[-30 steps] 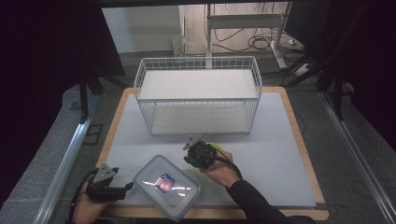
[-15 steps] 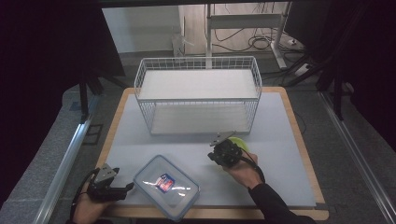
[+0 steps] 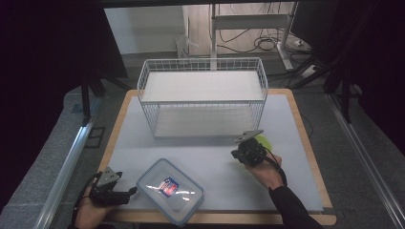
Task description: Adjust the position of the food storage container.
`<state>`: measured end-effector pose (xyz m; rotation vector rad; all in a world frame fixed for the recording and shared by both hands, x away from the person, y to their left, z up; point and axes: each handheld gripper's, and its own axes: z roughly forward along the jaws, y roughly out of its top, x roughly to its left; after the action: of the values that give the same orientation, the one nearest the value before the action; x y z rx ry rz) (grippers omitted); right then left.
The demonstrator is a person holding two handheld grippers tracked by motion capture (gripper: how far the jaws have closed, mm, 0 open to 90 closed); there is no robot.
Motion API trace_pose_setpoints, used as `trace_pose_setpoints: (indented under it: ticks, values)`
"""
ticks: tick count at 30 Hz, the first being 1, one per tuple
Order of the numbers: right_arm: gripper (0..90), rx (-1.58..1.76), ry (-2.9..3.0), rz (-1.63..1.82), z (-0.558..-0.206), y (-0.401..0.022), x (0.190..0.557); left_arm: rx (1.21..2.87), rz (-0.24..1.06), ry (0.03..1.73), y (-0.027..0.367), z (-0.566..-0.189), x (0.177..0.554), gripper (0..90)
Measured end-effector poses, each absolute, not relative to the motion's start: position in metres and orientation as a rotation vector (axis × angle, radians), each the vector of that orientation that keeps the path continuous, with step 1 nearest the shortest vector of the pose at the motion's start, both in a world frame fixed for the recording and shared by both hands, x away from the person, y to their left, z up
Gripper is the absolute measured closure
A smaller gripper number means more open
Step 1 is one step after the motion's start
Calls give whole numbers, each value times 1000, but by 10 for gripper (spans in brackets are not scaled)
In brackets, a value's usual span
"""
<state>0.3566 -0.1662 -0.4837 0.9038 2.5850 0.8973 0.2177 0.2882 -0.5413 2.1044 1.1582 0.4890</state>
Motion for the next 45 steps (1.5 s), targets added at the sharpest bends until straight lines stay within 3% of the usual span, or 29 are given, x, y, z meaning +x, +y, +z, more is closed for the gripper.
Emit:
trace_pose_setpoints:
  ticks: [4, 11, 14, 28, 37, 45]
  values:
    - [900, 886, 2574, 938, -481, -166, 347, 2084, 476, 1187, 288, -540, 219, 233]
    - [899, 855, 2578, 1063, -480, -169, 310, 2040, 381, 1214, 287, -535, 226, 609]
    - [899, 851, 2609, 1109, -486, -169, 291, 2070, 354, 1184, 278, -535, 228, 689]
    - [899, 707, 2848, 1199, -513, -121, 226, 2086, 321, 1182, 265, -536, 232, 764]
    - [900, 731, 2835, 1223, -513, -113, 226, 2090, 287, 1243, 250, -532, 234, 891]
    - [900, 885, 2705, 1143, -510, -137, 243, 2103, 241, 1202, 225, -528, 237, 896]
